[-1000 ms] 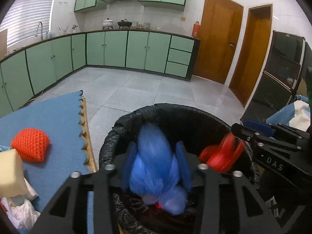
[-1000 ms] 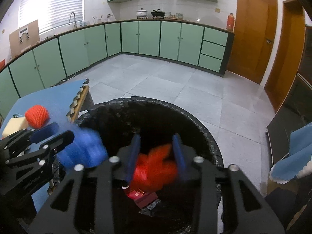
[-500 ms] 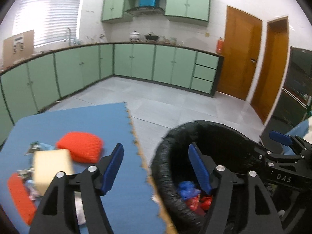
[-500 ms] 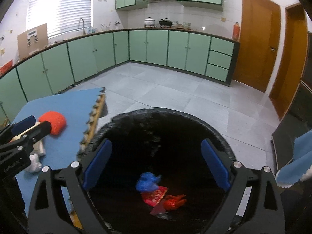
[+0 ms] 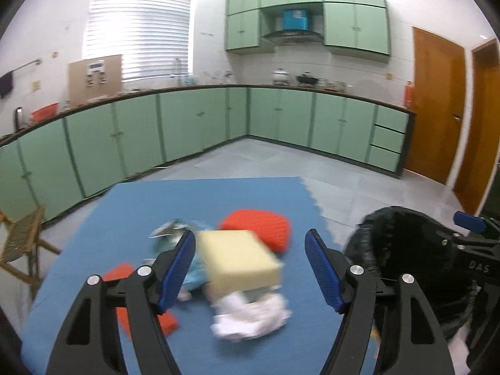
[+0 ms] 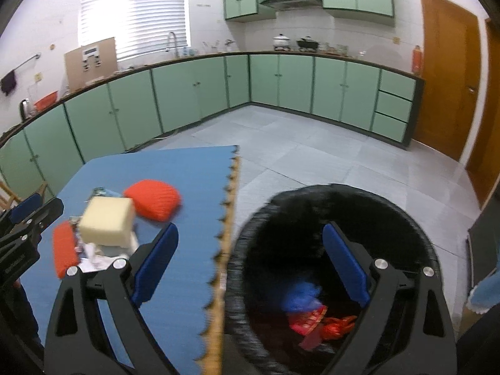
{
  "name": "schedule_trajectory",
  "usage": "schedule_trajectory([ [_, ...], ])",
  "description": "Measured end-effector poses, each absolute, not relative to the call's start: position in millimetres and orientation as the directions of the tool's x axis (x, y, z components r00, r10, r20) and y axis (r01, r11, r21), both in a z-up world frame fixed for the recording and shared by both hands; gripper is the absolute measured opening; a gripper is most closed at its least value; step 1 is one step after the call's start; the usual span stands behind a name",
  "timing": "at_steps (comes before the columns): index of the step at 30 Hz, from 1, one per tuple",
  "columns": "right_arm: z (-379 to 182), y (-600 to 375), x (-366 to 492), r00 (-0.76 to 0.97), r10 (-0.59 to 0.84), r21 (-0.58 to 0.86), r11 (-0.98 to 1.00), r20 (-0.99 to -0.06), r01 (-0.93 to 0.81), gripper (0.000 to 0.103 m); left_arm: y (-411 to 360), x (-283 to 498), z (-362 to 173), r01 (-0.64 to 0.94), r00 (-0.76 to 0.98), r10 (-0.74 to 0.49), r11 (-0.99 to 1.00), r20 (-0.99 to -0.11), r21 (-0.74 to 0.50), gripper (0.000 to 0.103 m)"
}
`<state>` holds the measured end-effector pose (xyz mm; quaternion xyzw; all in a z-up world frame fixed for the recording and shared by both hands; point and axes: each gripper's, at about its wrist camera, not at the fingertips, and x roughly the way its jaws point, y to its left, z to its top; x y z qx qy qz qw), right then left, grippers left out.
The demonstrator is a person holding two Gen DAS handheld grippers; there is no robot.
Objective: Collect trash
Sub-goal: 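Return to the mat and grasp the orange mesh sleeve with the left gripper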
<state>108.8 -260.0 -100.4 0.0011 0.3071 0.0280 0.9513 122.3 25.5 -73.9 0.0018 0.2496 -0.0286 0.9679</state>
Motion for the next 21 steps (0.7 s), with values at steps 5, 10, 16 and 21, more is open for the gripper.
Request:
schedule_trajectory([
  [5, -107, -223, 108, 0.808, 0.107, 0.016, 0.993, -0.58, -0.12, 0.091, 63, 113, -82, -0.038, 0.87, 0.041, 0.999, -0.492, 0.016, 0.071],
  [10, -112, -189, 108, 0.802, 0.167, 0.027, 0.982, -0.573, -0.186, 0.091, 95, 106, -95, -0.121, 0.85, 0.111, 0.993, -0.515, 0.014, 0.071],
  [16, -118, -160, 109, 0.789, 0.2, 0.012, 0.971, -0.581, -0.237, 0.091, 117, 103, -110, -0.169, 0.828, 0.151, 0.986, -0.54, 0.016, 0.071],
  [21, -125, -148, 114, 0.774, 0.212, 0.006, 0.966, -0.596, -0.26, 0.091, 130, 108, -125, -0.2, 0.799, 0.166, 0.98, -0.578, 0.005, 0.071],
])
